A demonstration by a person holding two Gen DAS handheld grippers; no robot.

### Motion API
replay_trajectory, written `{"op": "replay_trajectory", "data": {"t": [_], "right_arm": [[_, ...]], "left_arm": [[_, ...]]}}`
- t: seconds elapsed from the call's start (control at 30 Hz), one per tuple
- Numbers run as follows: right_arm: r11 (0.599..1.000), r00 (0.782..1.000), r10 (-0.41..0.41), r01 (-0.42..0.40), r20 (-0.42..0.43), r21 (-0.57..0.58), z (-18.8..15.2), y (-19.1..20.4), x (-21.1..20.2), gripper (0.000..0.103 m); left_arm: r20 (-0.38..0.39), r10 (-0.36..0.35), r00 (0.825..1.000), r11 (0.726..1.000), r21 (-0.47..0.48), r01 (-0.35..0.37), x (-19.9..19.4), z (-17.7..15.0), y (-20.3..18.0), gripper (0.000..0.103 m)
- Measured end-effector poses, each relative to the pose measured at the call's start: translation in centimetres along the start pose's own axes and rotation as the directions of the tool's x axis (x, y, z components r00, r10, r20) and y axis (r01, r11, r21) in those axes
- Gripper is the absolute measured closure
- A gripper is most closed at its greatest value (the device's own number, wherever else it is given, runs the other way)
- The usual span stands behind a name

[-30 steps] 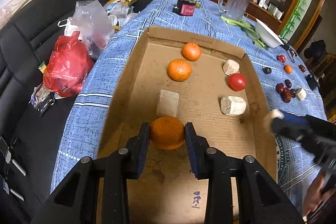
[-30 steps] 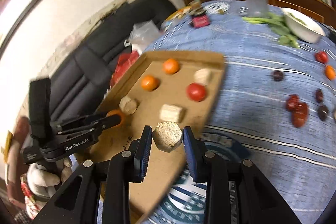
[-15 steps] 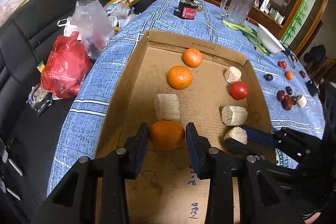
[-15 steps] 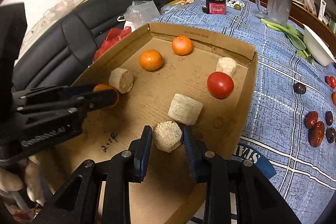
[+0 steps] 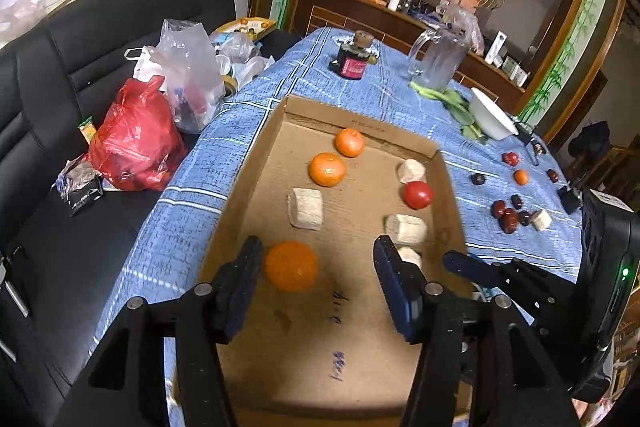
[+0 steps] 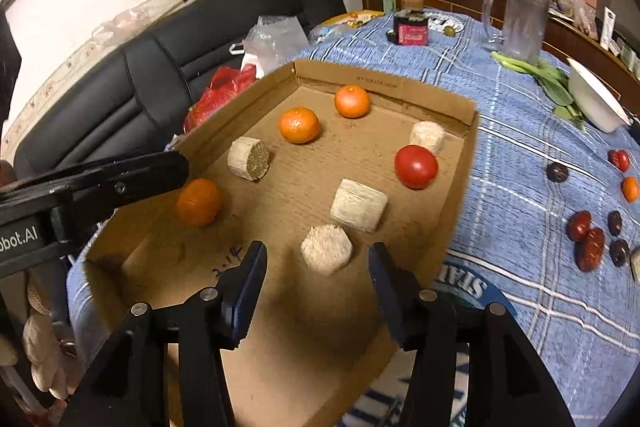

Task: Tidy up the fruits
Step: 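Withdraw both grippers from the tray back over the table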

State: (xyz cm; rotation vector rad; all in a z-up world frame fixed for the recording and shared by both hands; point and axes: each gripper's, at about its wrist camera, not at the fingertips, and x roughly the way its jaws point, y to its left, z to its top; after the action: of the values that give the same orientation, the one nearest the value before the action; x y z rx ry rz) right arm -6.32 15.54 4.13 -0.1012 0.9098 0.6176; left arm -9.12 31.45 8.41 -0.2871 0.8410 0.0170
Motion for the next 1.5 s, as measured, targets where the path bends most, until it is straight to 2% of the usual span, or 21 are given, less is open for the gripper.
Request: {"op": "replay_trajectory", "data": {"t": [0.1,0.2,0.33,0.4,0.53,0.8,1.13,1.5], "right_arm": [[0.998,0.999,0.004,-0.006,0.039,0.056,-0.9,-0.9,-2.0,0.037],[0.992,0.997,-0.015,0.005,0.076,0.124,-2.3,-2.4,-4.2,0.036],[0.967,0.987,-0.112,0.081,0.118,0.242,-5.1,-5.3,-7.1,0.031],[0.952,0.982,-0.147,0.106,0.122,0.289,-6.3,-6.4,-8.1,0.031],[0.928,0.976,-0.181,0.129,0.121,0.349,-8.5,-8.2,-9.6,0.031],[0.916,0.971,-0.198,0.135,0.133,0.377,-10.5,-9.2,-11.3,0.029],[0.921,0.964,-0.217,0.149,0.155,0.361,-11.2,-9.2,-12.2,0.027],[0.925,0.967,-0.214,0.155,0.140,0.347,-11.2,-8.5,-11.7,0.026]], "left_arm": [[0.028,-0.001,1.000,1.000,-0.014,0.002,-1.3,-0.9,-0.9,0.042],[0.062,0.026,0.998,1.000,-0.015,-0.026,-2.5,-1.8,-1.9,0.037],[0.121,0.096,0.988,0.995,0.009,-0.097,-3.8,-3.6,-4.4,0.021],[0.145,0.106,0.984,0.993,0.035,-0.113,-4.2,-4.8,-6.0,0.018],[0.153,0.106,0.983,0.983,0.135,-0.127,-4.4,-6.8,-9.6,0.018],[0.226,0.183,0.957,0.935,0.261,-0.240,-5.6,-9.0,-14.3,0.018],[0.204,0.179,0.962,0.926,0.296,-0.235,-5.2,-10.0,-15.7,0.018],[0.183,0.180,0.967,0.926,0.299,-0.229,-4.7,-10.4,-15.4,0.018]]}}
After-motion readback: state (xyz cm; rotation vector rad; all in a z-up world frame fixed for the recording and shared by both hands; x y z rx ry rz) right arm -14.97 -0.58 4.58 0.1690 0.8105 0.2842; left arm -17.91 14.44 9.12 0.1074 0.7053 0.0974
